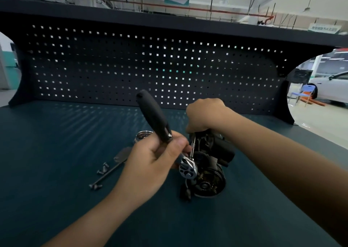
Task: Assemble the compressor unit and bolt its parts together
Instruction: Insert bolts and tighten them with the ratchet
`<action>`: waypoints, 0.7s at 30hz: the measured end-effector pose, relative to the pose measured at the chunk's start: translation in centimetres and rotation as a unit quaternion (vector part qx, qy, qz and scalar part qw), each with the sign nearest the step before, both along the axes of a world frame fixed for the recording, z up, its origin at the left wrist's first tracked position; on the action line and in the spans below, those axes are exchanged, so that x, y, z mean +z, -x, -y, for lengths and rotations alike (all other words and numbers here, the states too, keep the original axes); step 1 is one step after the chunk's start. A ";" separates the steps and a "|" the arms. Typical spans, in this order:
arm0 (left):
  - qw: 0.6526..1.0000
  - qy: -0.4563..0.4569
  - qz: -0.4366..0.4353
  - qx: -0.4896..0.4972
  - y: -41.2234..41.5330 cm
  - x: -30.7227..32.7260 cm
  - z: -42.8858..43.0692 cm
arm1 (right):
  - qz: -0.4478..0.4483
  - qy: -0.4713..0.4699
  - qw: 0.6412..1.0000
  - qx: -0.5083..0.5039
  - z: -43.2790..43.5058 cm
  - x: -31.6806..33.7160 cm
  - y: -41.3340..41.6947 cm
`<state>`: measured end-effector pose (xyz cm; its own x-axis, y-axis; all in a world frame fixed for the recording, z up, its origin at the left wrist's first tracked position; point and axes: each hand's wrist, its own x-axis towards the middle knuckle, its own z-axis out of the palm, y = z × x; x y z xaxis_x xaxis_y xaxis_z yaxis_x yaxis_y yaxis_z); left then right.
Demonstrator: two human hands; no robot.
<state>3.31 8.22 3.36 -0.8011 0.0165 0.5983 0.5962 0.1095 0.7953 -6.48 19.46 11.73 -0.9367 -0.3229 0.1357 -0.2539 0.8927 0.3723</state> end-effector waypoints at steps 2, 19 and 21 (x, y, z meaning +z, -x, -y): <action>0.999 0.007 0.022 0.035 -0.1 -0.5 0.2 | 0.025 0.002 1.000 -0.011 0.0 0.1 0.1; 0.965 -0.121 0.230 -0.035 -1.5 -0.2 -1.3 | 0.018 -0.023 0.999 -0.040 0.3 0.1 -0.2; 0.989 0.021 0.148 0.010 -1.5 -0.1 -1.4 | 0.020 -0.010 0.999 -0.040 0.2 0.0 -0.1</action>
